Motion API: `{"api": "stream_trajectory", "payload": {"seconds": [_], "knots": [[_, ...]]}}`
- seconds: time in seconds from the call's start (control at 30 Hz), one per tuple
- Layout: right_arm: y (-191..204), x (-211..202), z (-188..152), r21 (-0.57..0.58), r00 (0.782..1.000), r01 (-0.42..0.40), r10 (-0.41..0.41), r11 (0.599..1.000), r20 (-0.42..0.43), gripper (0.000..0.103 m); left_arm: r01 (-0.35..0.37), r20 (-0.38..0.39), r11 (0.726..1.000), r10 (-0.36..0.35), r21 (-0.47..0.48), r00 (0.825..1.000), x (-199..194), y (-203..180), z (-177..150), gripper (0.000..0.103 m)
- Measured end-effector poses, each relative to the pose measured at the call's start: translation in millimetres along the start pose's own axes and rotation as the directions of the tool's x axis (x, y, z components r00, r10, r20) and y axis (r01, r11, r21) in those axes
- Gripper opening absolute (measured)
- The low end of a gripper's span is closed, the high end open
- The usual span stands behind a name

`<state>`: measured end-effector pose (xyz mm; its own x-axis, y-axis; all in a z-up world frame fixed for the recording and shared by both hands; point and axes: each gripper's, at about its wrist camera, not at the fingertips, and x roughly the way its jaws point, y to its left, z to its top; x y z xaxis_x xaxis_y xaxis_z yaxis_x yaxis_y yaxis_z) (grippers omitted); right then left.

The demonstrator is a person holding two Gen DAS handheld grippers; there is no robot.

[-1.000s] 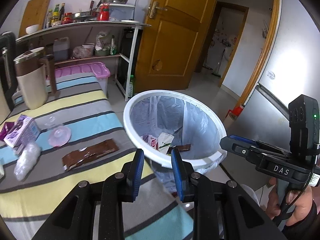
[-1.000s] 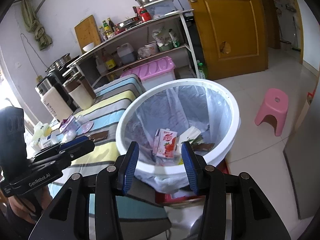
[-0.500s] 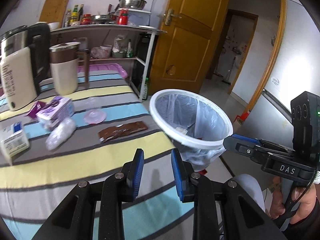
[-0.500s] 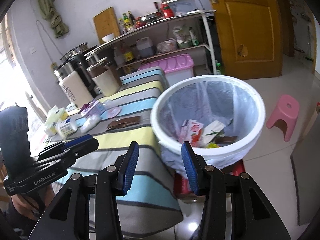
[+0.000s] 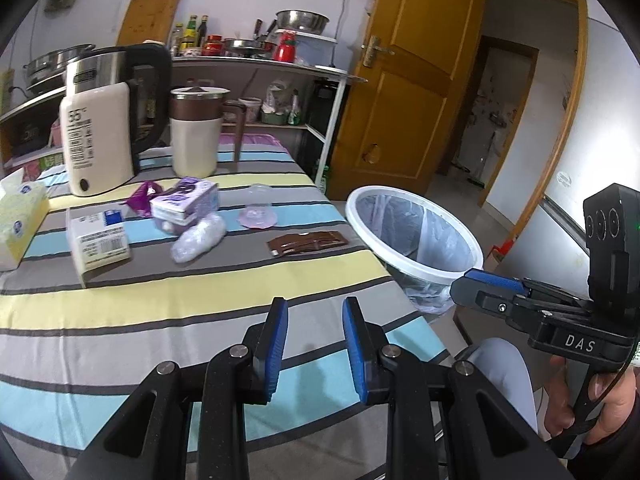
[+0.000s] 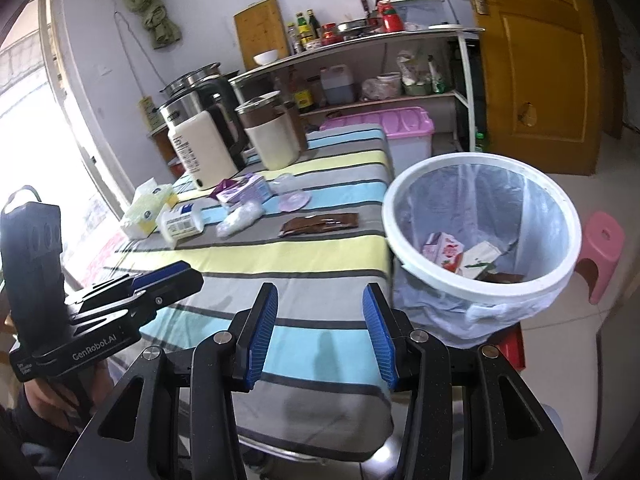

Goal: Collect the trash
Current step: 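Move both open tools back toward the trash on the table, then grasp the white yogurt cup with the left tool while the right tool grasps the brown wrapper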

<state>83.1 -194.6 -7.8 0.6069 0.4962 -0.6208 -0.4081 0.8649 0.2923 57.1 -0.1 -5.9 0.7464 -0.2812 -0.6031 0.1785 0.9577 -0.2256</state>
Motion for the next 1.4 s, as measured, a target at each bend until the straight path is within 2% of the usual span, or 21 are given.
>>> {"api": "stream_trajectory", "payload": {"seconds": [0.23,0.4,0.63,0.7,0.83,1.13,1.4], "knots": [[14,16,7,-0.028,1.0,-0.017,0.016,0.999,-0.018,0.046,-0.046,0.009,0.998,0.046,-0.031,0.999,-8,27,0,0.028],[19,30,15,-0.045,0.999,-0.025,0.024,0.999,-0.03,0.05,-0.098,0.02,0.993,0.1,-0.071,0.995,-10,55,5,0.029],[18,54,29,-0.06,0.999,-0.026,0.023,0.998,-0.045,0.054,-0.179,0.036,0.976,0.185,-0.126,0.982,-10,95,14,0.041],[18,61,33,-0.064,0.999,-0.027,0.024,0.998,-0.048,0.059,-0.205,0.041,0.969,0.212,-0.137,0.976,-10,107,18,0.044],[18,75,42,-0.083,0.998,-0.029,0.024,0.996,-0.056,0.059,-0.242,0.047,0.957,0.252,-0.157,0.966,-9,132,25,0.048],[15,112,60,-0.146,0.996,0.0,-0.013,0.989,-0.09,0.06,-0.254,0.052,0.949,0.268,-0.187,0.962,1,154,36,0.049],[20,146,69,-0.315,0.984,-0.068,0.011,0.947,-0.181,0.06,-0.243,0.056,0.949,0.259,-0.202,0.964,0,157,36,0.049]]}}
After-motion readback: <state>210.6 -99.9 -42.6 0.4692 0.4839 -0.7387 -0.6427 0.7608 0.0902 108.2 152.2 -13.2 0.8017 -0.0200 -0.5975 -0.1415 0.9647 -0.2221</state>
